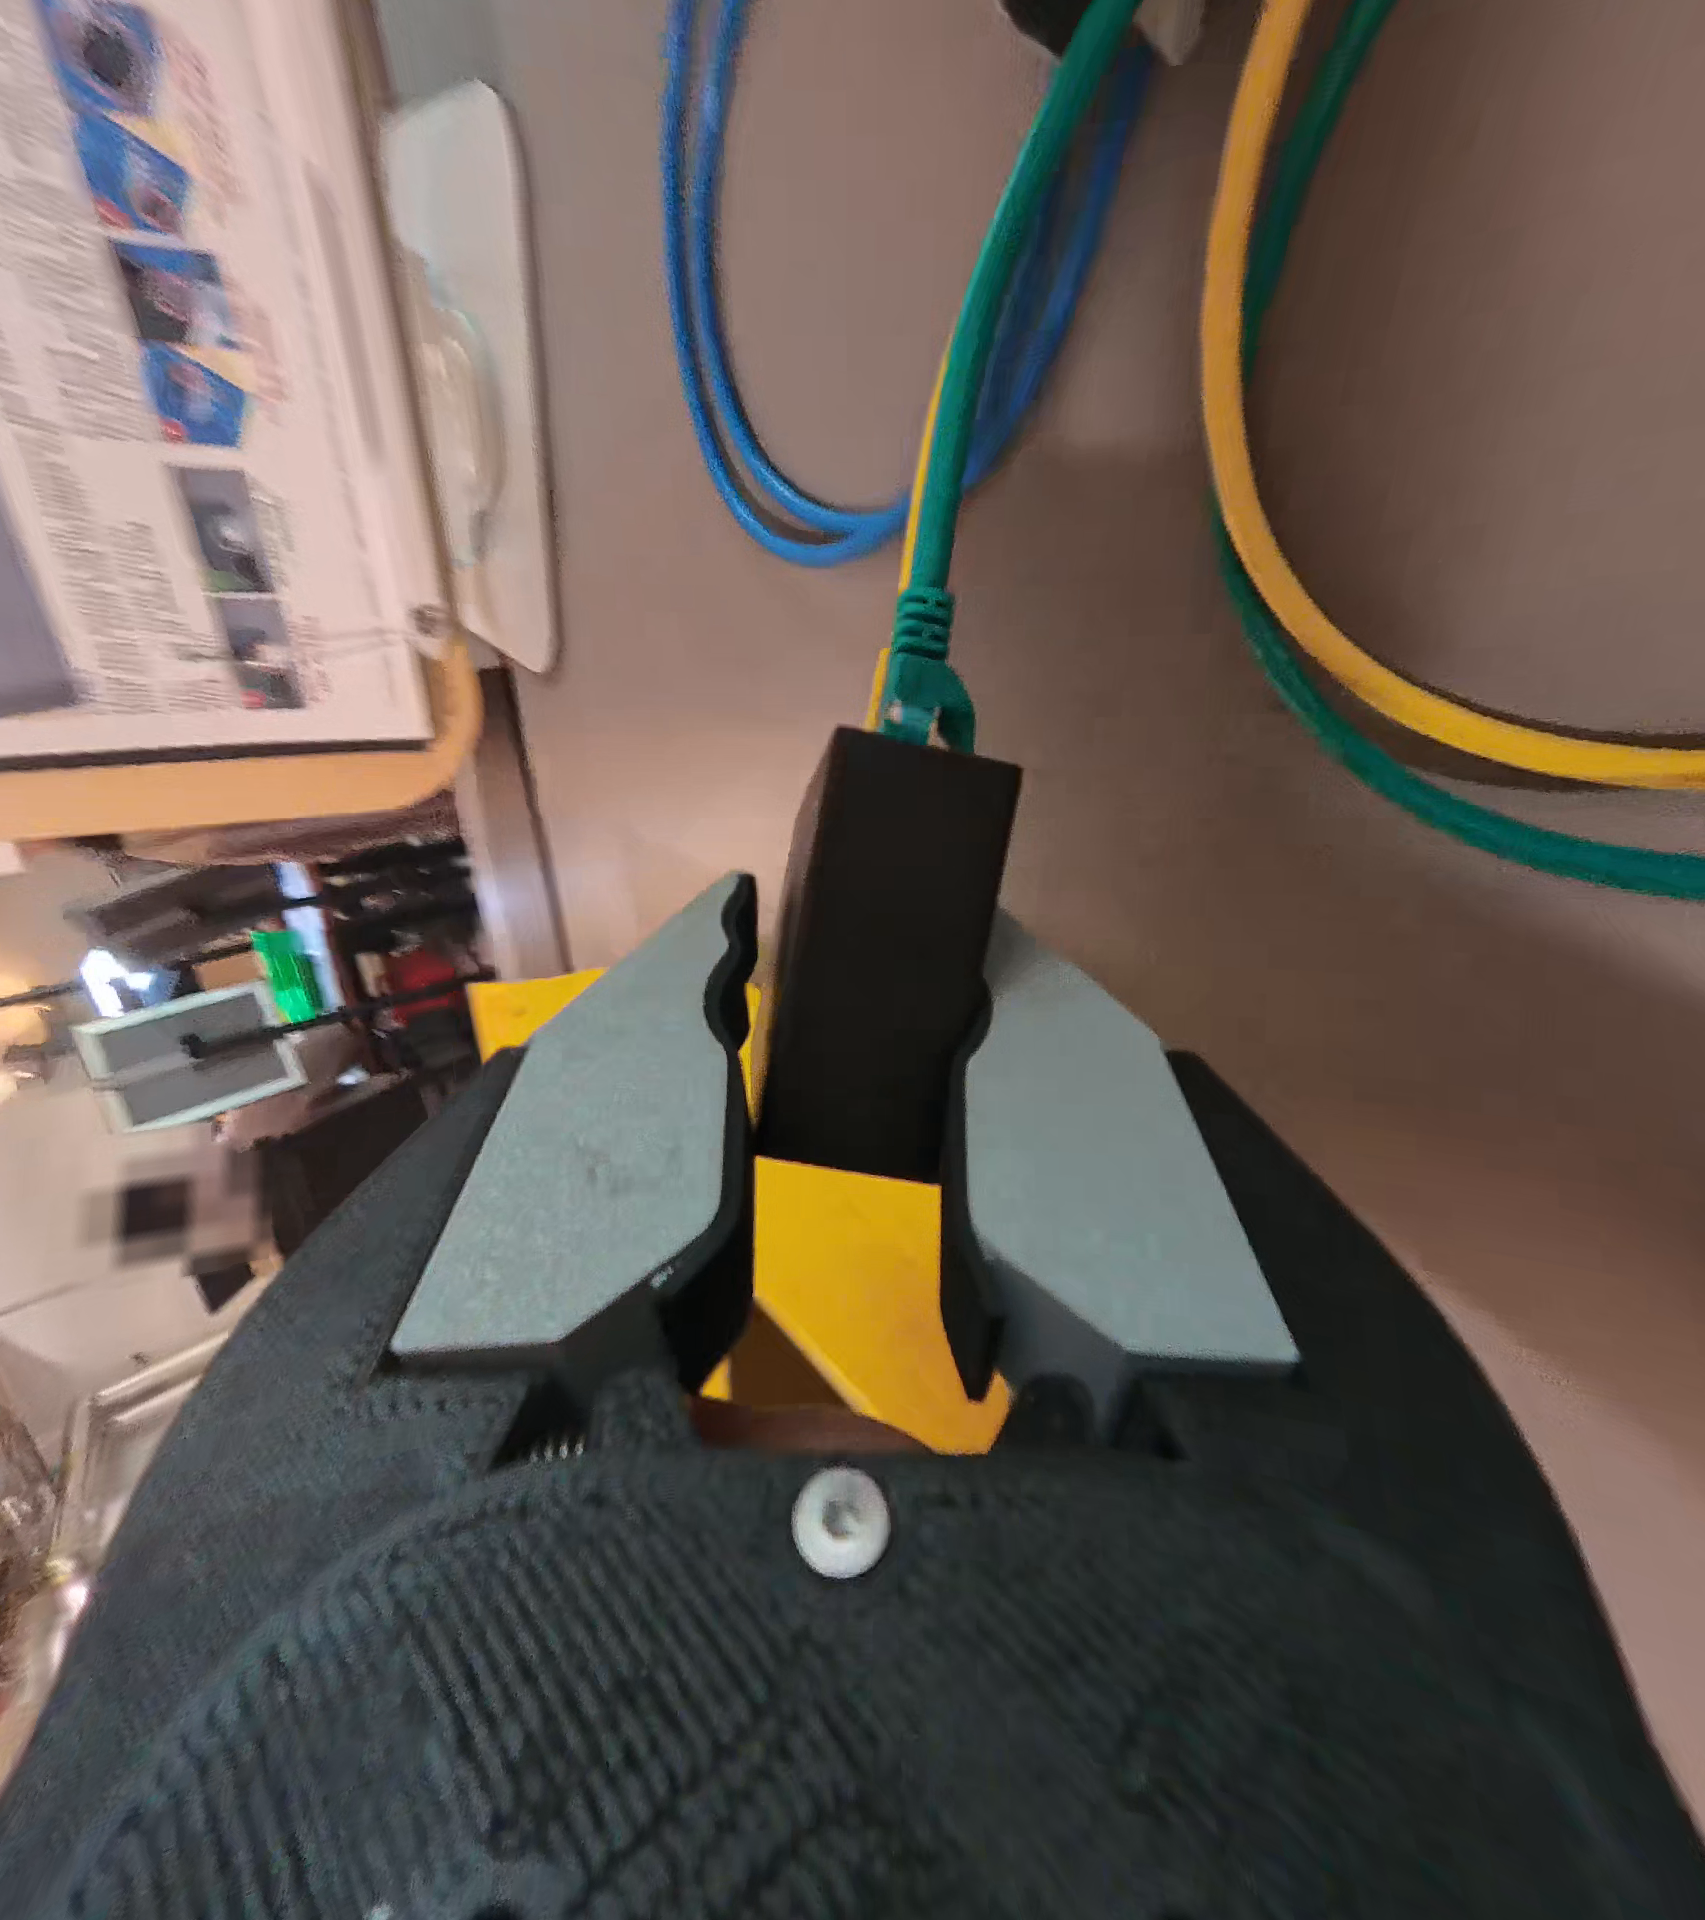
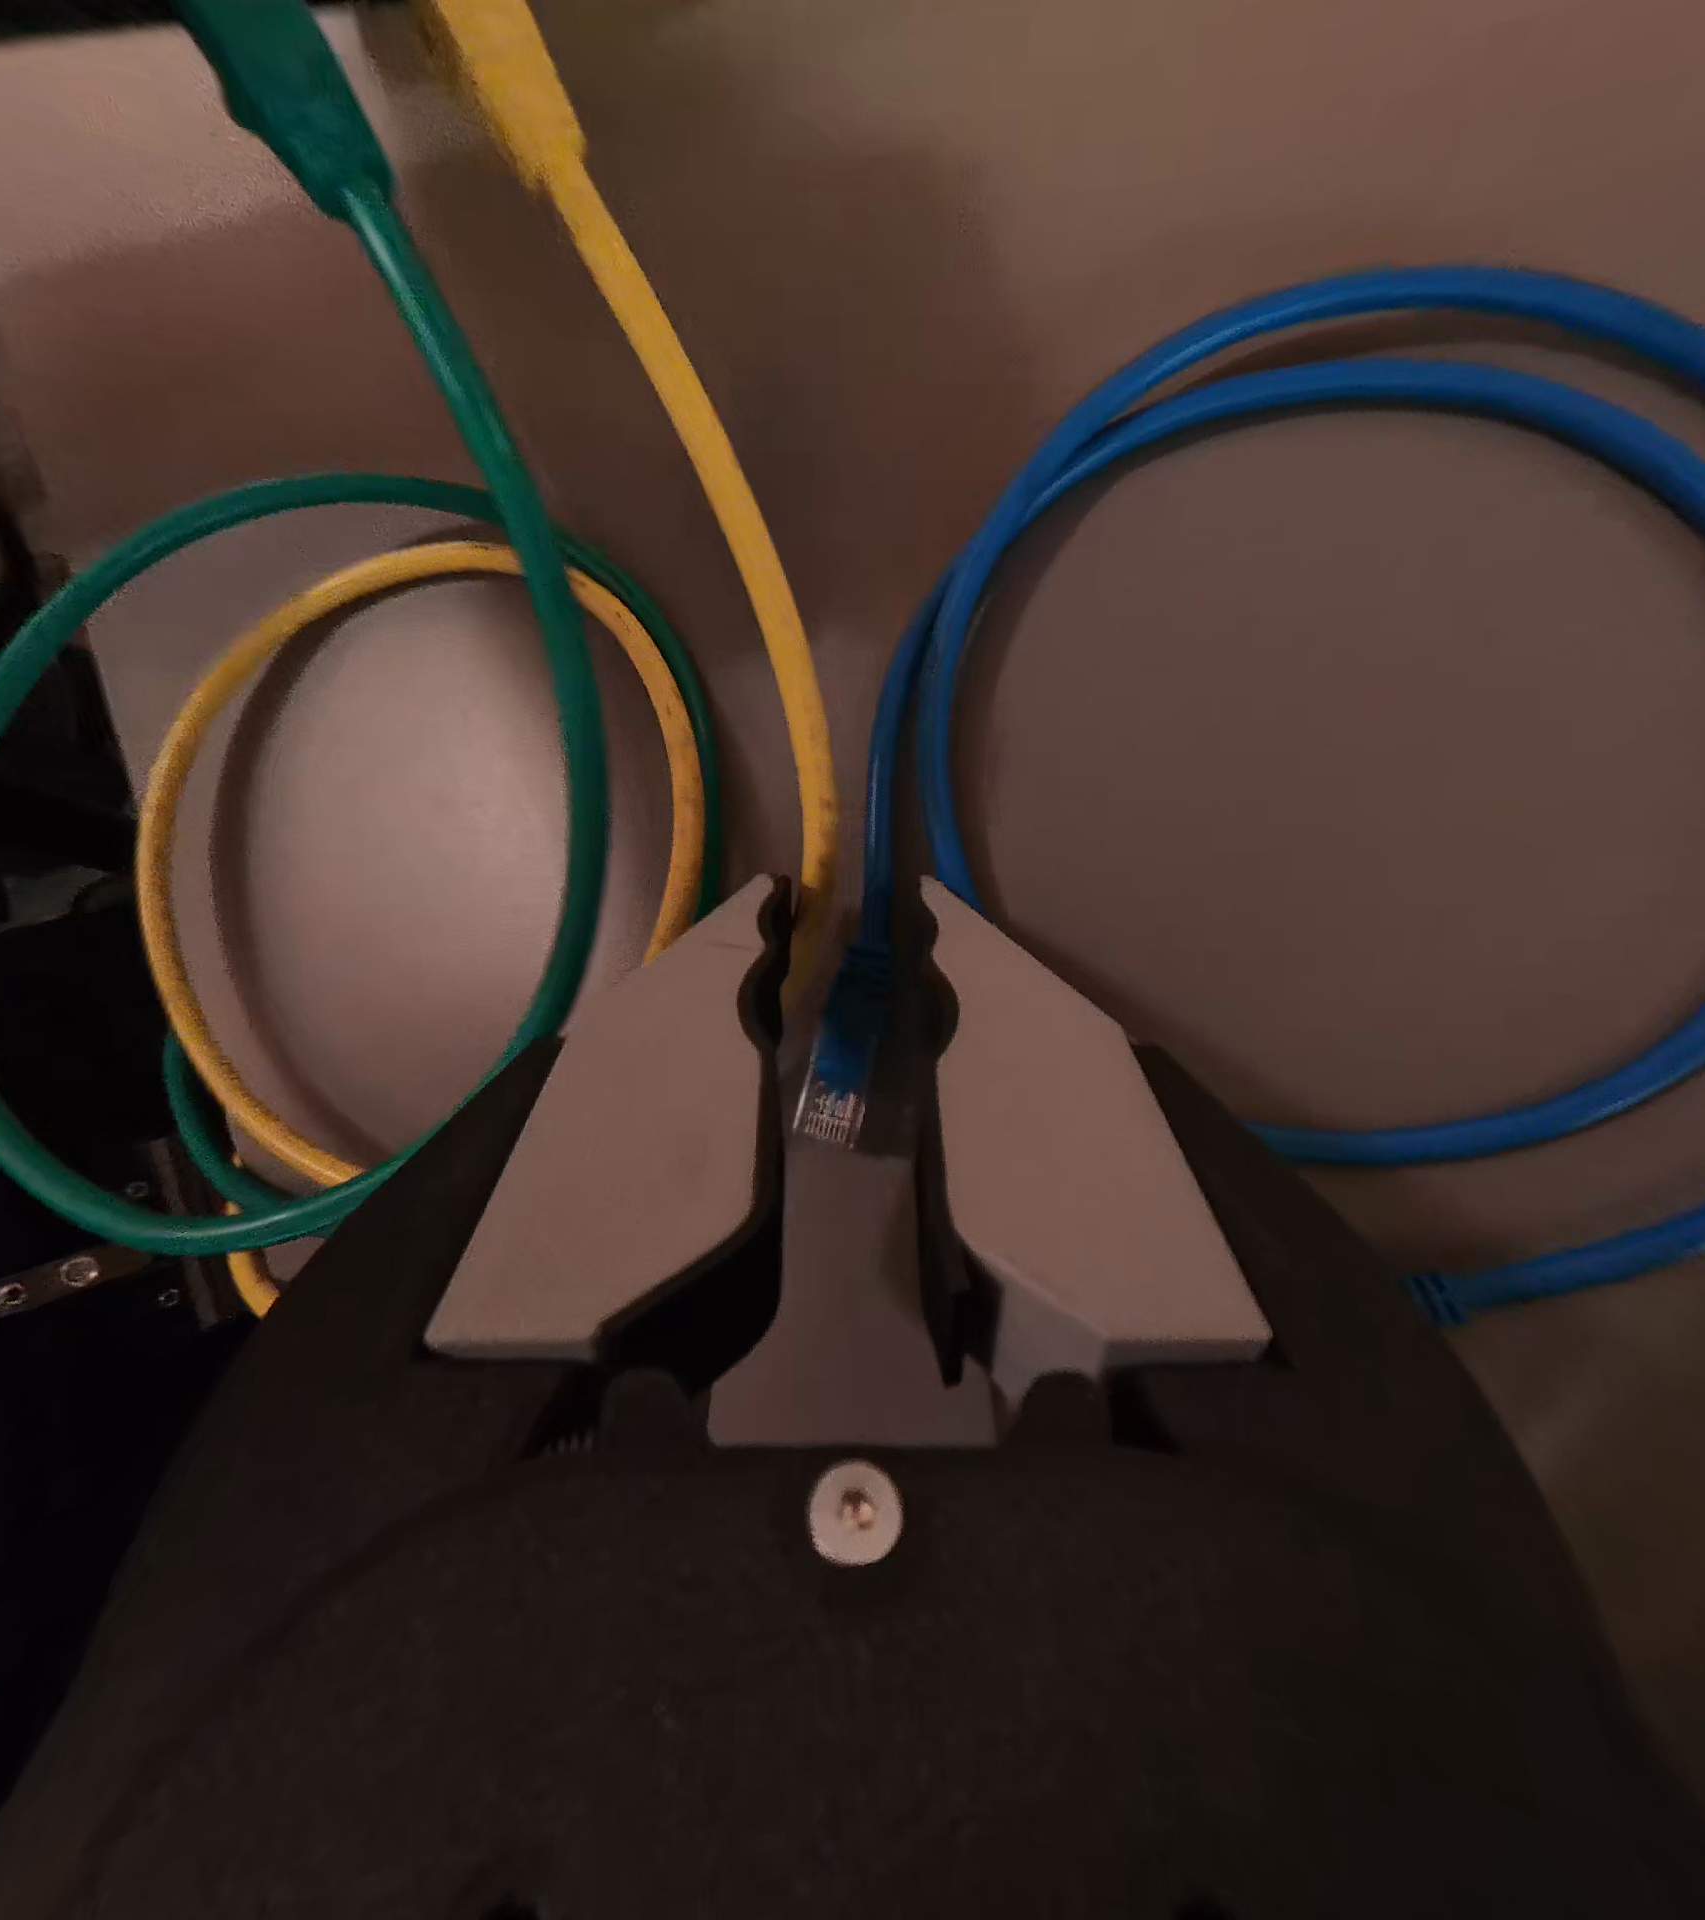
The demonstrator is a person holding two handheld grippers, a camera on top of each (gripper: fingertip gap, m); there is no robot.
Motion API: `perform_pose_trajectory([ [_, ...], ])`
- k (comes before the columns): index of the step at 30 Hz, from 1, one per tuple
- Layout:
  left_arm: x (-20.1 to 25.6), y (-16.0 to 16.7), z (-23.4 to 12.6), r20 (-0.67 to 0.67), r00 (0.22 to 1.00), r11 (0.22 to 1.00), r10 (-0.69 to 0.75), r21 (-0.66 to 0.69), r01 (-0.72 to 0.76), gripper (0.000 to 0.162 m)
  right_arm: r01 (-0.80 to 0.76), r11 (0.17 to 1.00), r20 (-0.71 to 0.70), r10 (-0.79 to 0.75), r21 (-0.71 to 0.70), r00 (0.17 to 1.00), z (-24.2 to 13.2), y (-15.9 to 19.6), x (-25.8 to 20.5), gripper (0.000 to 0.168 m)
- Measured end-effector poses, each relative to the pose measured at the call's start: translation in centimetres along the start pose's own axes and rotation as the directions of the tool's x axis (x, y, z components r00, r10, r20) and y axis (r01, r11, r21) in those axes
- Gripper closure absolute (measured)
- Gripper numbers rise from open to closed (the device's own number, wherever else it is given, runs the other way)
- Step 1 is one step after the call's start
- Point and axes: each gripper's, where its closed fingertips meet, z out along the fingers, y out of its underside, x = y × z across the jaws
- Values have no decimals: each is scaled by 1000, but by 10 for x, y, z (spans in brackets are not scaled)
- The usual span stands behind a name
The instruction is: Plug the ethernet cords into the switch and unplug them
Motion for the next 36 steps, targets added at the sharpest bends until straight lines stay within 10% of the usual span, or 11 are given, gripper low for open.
perform_pose_trajectory([
  [10,-31,22,-46,90,991,995,103,-2,-103,127,-116,938,336,-1,326,942,-57,-52,-44,140],
  [21,-119,36,-85,412,876,968,-252,104,230,128,35,999,-21,-34,31,999,-2,-9,-2,137],
  [26,-152,79,-85,510,684,837,-522,151,526,128,83,996,-112,-85,-20,990,5,-3,8,142],
  [36,-119,50,-53,429,797,903,-426,149,403,127,156,987,-193,-162,-47,968,10,-1,17,157],
])
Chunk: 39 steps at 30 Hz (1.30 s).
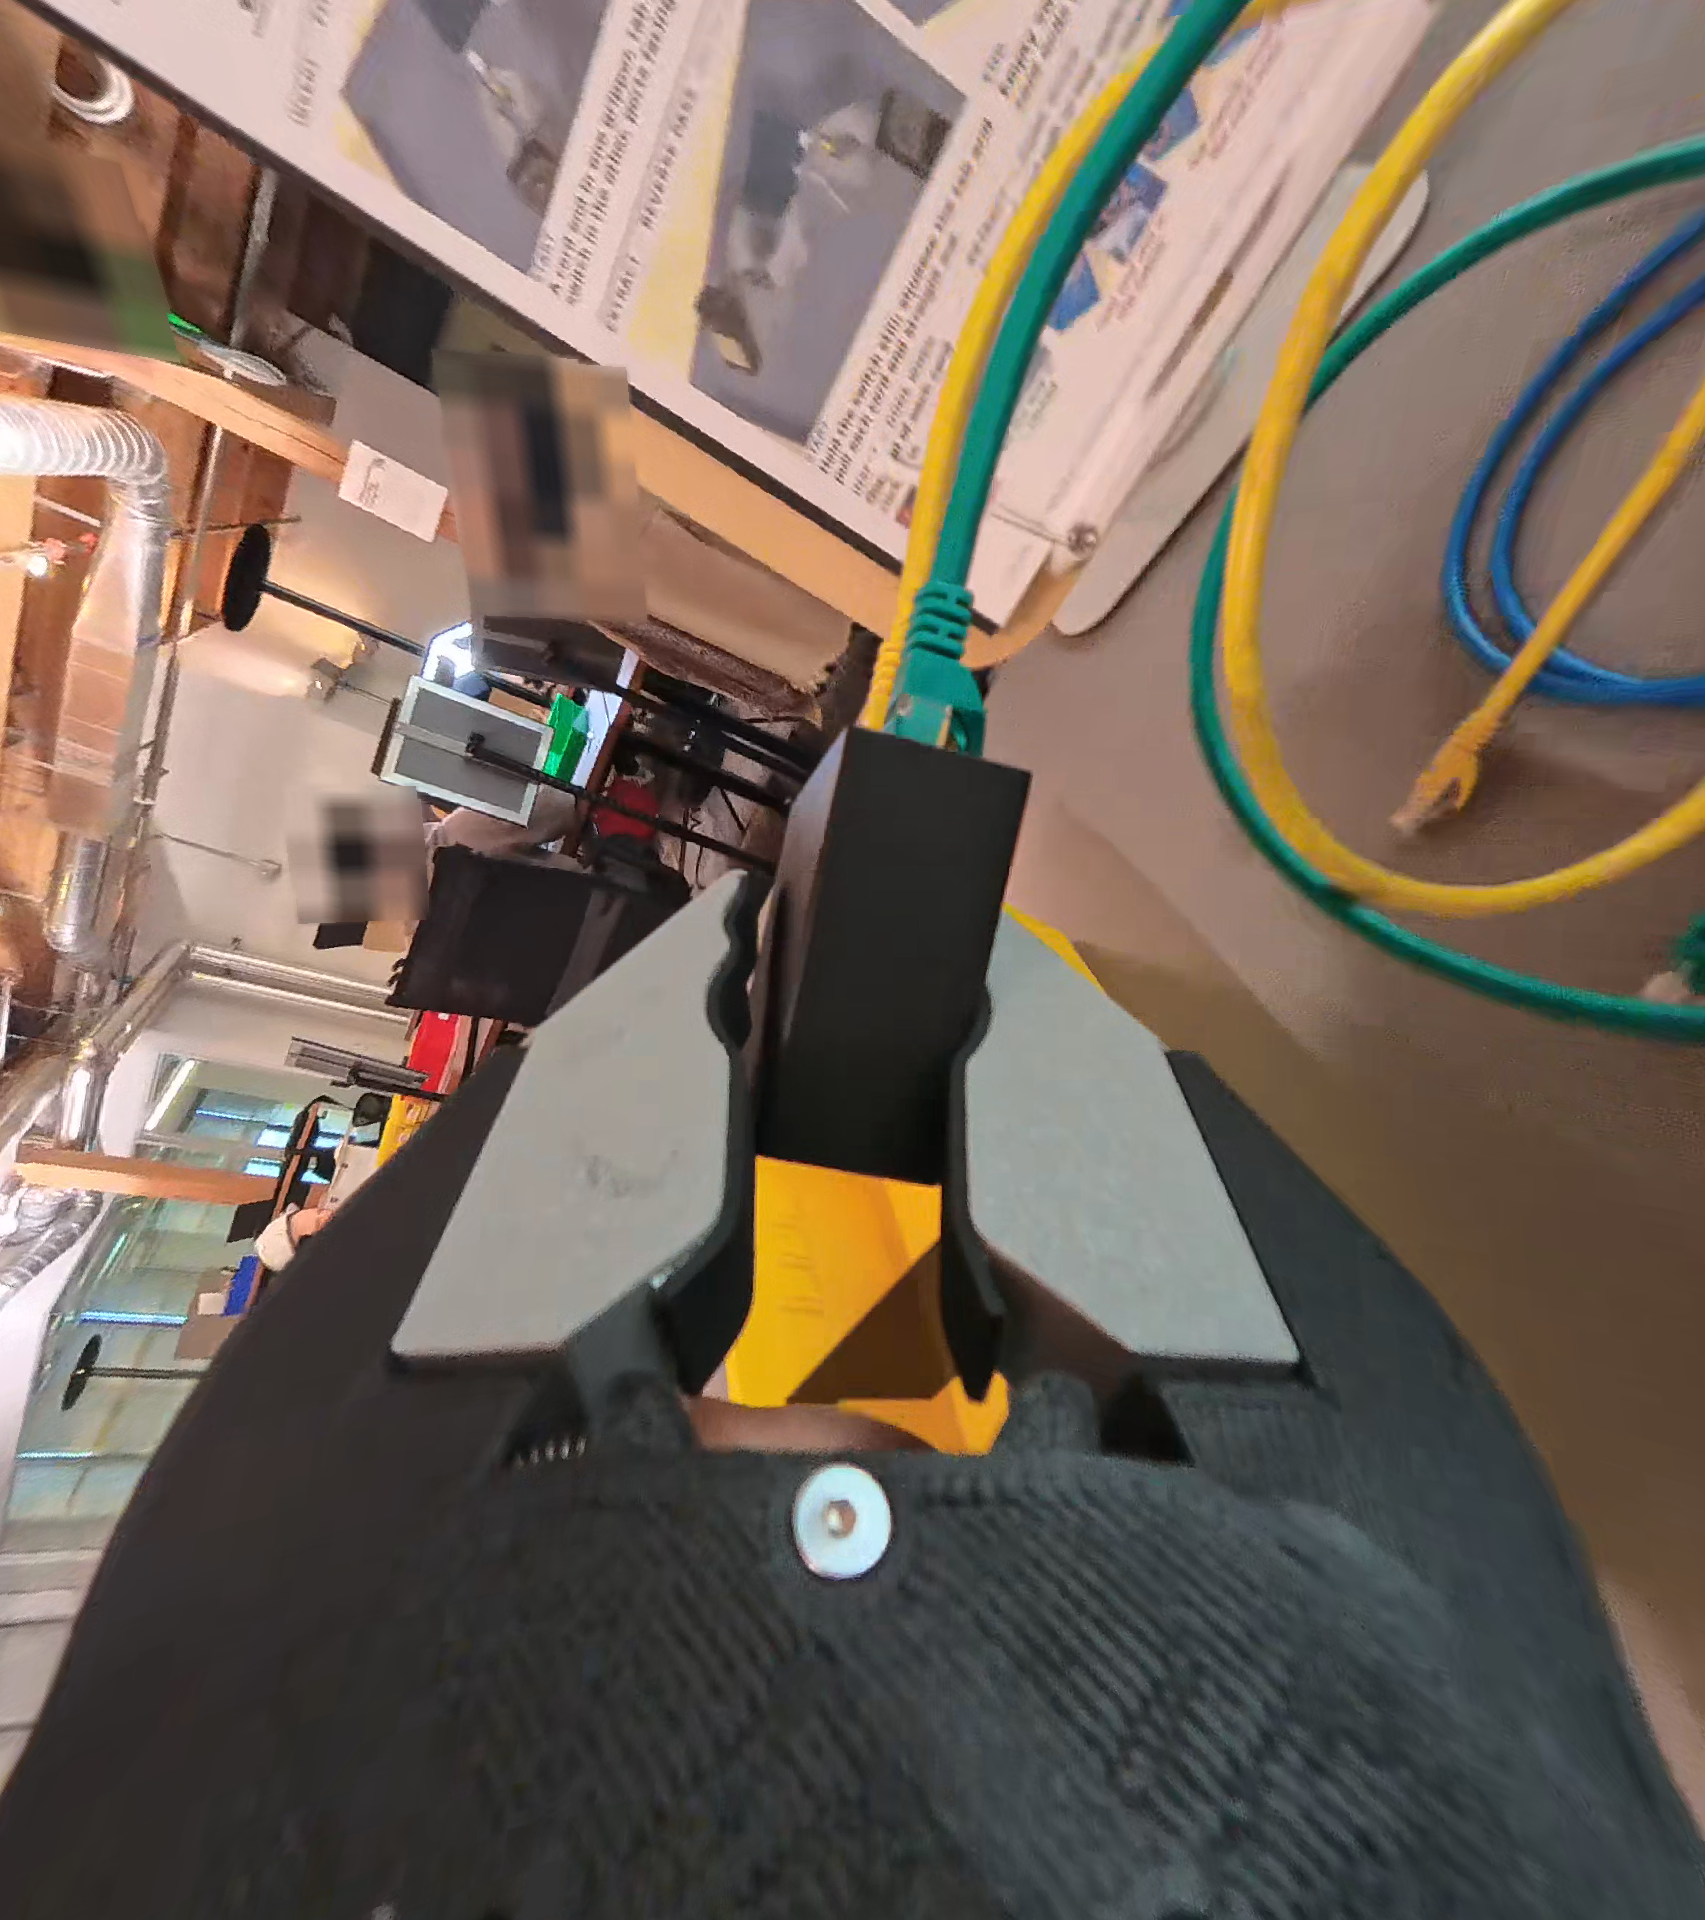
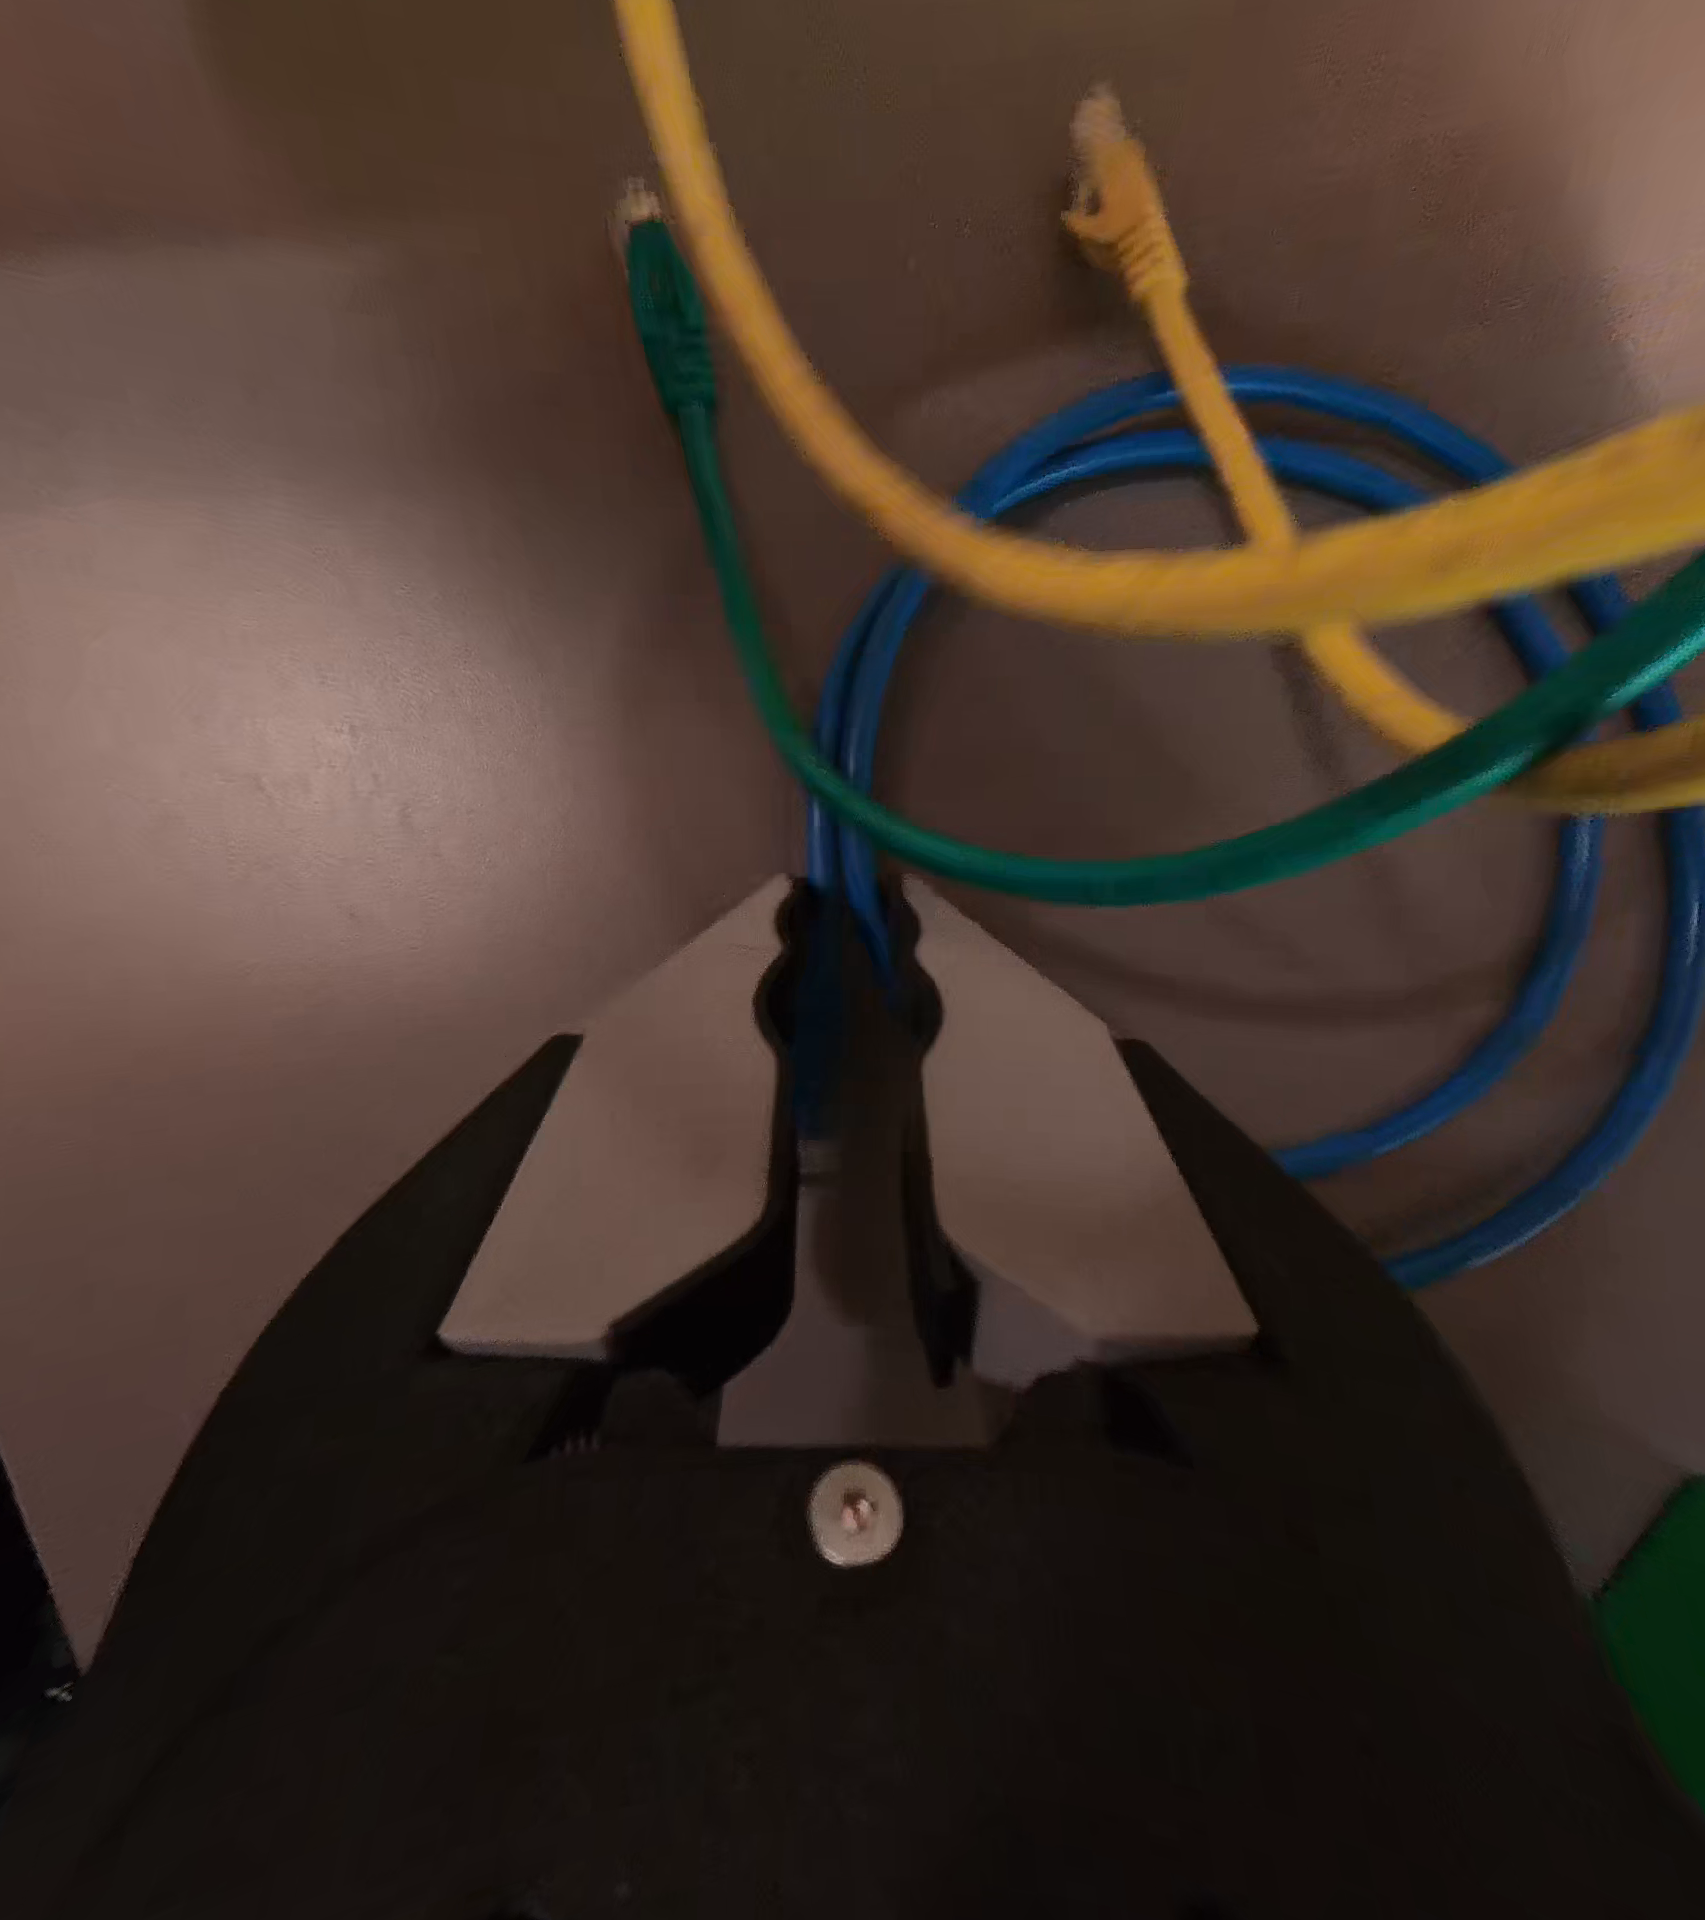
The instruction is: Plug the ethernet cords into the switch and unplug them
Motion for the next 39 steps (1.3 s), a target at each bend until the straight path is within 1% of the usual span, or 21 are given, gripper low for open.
perform_pose_trajectory([
  [3,9,5,2,0,1000,1000,-2,-25,2,127,-3,1000,15,4,-24,1000,-5,5,-2,159],
  [4,11,6,1,-1,1000,1000,-10,-28,10,127,-22,1000,29,22,-3,999,-10,2,-2,159],
  [7,10,5,-7,13,999,999,-31,-17,31,128,-130,980,117,112,152,987,-41,-18,0,160],
  [9,18,0,-15,-28,999,999,-18,31,18,128,-189,945,122,161,267,979,-70,-29,13,160],
  [11,37,-5,-21,-94,995,997,17,79,-9,127,-238,893,98,217,381,971,-100,-36,30,161],
  [13,55,-1,-19,-113,991,996,69,66,-62,127,-261,821,98,245,509,964,-133,-45,40,161],
  [16,83,4,-4,-82,984,988,156,33,-153,127,-253,674,104,254,694,962,-189,-60,45,161],
  [18,104,3,9,-45,977,978,207,27,-205,127,-217,588,85,244,779,966,-224,-65,42,161],
  [19,117,2,15,-40,966,967,254,25,-253,127,-193,560,67,238,806,969,-237,-66,39,161],
  [21,142,-2,26,-31,932,932,362,23,-361,128,-148,529,29,228,836,973,-257,-66,33,161],
  [23,167,0,36,-70,897,899,437,12,-437,126,-125,520,7,223,845,975,-269,-64,30,161],
  [24,179,0,38,-100,881,887,462,20,-462,128,-124,520,7,222,845,975,-271,-62,29,161],
  [25,190,3,39,-149,867,878,475,23,-477,119,-127,520,9,222,845,975,-272,-61,29,161],
  [26,198,8,39,-196,860,877,472,4,-480,113,-132,521,13,225,844,974,-272,-60,31,161],
  [27,197,9,39,-198,858,875,474,-6,-484,113,-139,521,17,232,842,973,-271,-58,34,161],
  [29,193,7,35,-210,857,877,470,7,-480,100,-155,518,27,245,842,969,-269,-55,41,161],
  [31,186,8,29,-236,865,890,442,-2,-455,81,-162,505,31,258,848,966,-268,-54,47,161],
  [33,177,13,21,-251,860,885,445,-20,-464,62,-161,508,17,275,846,961,-267,-51,53,161],
  [36,168,24,6,-293,831,859,473,-54,-509,52,-150,512,-2,283,846,959,-269,-49,56,161],
  [39,166,22,-12,-328,814,861,480,-5,-509,49,-140,516,-17,288,845,958,-270,-48,56,161],
])
